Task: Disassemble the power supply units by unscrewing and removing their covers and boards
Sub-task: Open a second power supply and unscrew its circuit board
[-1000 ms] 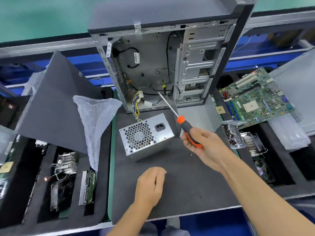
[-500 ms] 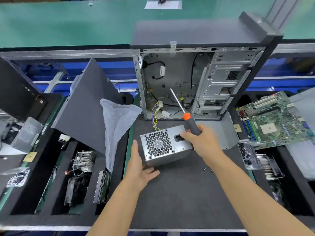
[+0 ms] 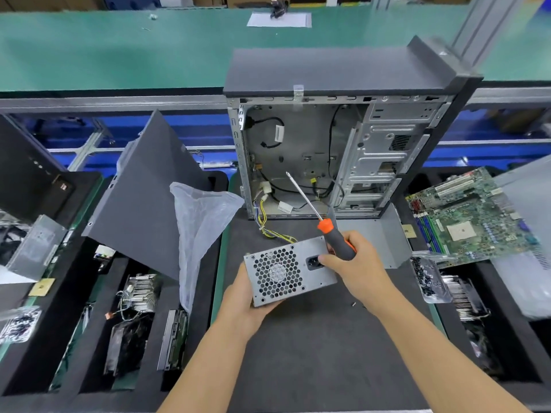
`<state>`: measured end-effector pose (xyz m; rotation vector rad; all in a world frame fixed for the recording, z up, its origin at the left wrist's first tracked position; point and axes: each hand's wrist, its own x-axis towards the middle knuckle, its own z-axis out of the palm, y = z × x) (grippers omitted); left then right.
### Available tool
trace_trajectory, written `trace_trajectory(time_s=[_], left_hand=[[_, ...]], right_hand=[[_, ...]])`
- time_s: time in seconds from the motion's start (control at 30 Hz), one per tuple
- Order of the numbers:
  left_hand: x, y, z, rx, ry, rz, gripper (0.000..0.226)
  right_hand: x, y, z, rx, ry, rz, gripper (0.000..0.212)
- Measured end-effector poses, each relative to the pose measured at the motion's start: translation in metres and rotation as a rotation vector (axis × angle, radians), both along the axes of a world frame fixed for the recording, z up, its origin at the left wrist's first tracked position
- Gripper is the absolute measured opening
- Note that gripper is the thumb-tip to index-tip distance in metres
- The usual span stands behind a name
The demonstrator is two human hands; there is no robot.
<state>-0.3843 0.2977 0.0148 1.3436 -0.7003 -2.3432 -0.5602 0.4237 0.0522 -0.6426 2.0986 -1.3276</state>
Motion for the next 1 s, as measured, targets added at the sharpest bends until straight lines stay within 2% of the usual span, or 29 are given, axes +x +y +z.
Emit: trace_trajectory(time_s=[0.13, 0.3, 0.4, 0.47, 0.5, 0.63, 0.73, 0.83, 0.93, 1.0], left_hand=[[0.003, -0.007, -0.011, -0.097, -0.001, -0.035, 0.074], [0.012, -0.014, -0.026, -0.228, -0.071, -0.006, 0.068], [0.019, -0.016, -0.031, -0.284, -0.141, -0.053, 0.099], [0.023, -0.012, -0.037, -0.362, -0.153, -0.157, 0.116], [0.025, -0.008, -0.04, -0.41, -0.164, -0.208, 0.117], [0.029, 0.006, -0.039, -0.506, -0.208, -0.311, 0.093], [0.025, 0.001, -0.037, -0.442, -0.211, -0.288, 0.099], [0.023, -0.006, -0.034, -0.457, -0.296, -0.297, 0.084], [0.024, -0.009, -0.037, -0.444, -0.291, -0.363, 0.096], [0.024, -0.006, -0.039, -0.482, -0.285, -0.376, 0.083]], right_hand=[[0.011, 0.006, -0.008, -0.051, -0.041, -0.042, 0.026], [0.034, 0.021, -0.026, -0.036, -0.058, -0.029, 0.027], [0.044, 0.03, -0.036, -0.002, -0.012, -0.068, 0.032], [0.051, 0.038, -0.043, 0.001, -0.002, -0.109, 0.035], [0.056, 0.043, -0.047, 0.0, 0.007, -0.12, 0.036], [0.069, 0.054, -0.061, -0.003, 0.015, -0.177, 0.04], [0.075, 0.053, -0.07, 0.01, 0.008, -0.198, 0.039], [0.077, 0.052, -0.077, 0.0, 0.013, -0.232, 0.038], [0.077, 0.052, -0.085, 0.002, 0.014, -0.246, 0.042], [0.079, 0.051, -0.087, 0.012, 0.011, -0.255, 0.045]])
